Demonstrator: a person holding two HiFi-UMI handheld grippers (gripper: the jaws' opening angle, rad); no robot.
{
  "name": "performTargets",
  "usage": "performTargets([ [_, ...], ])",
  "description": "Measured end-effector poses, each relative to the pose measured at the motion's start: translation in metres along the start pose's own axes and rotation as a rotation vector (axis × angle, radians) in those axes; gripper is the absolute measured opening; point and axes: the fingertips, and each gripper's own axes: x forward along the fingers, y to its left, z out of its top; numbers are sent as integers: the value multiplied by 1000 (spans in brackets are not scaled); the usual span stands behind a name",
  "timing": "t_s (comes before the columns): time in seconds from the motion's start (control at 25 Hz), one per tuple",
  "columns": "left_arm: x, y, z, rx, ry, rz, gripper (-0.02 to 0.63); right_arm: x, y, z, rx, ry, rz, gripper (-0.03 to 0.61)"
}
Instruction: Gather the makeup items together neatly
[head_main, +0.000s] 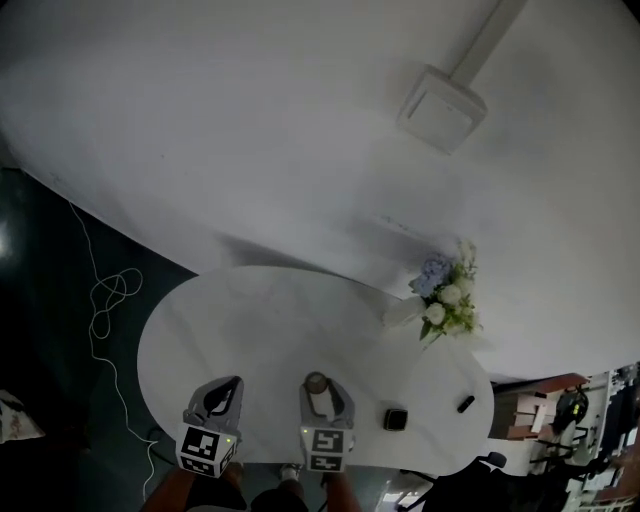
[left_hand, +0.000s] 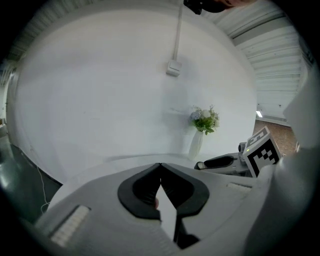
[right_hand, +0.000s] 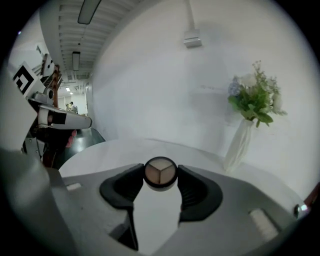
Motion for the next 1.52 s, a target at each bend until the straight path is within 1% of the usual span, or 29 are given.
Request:
performTargets([
  [0.2, 22, -48, -3, 30, 18, -80, 11, -27, -44, -25, 44, 10, -78, 215],
  [0.44, 45, -106, -10, 66, 41, -173, 11, -60, -91, -65, 105, 44, -167, 215],
  [0.6, 55, -140, -19, 89, 65, -225, 11, -80, -114, -94, 142, 69, -212, 215],
  [0.76, 62, -166, -31, 104, 88, -258, 11, -92, -129, -119, 179, 88, -234, 215],
  [1.04, 67, -185, -57, 116, 139, -275, 11, -93, -138, -152, 214, 114, -239, 215],
  [1.28, 73, -187, -76, 119, 175, -272, 11, -78, -137, -173, 229, 129, -218, 215],
  [1.52, 75, -183, -87, 118, 201, -260, 11, -64, -131, -185, 228, 152, -198, 215],
])
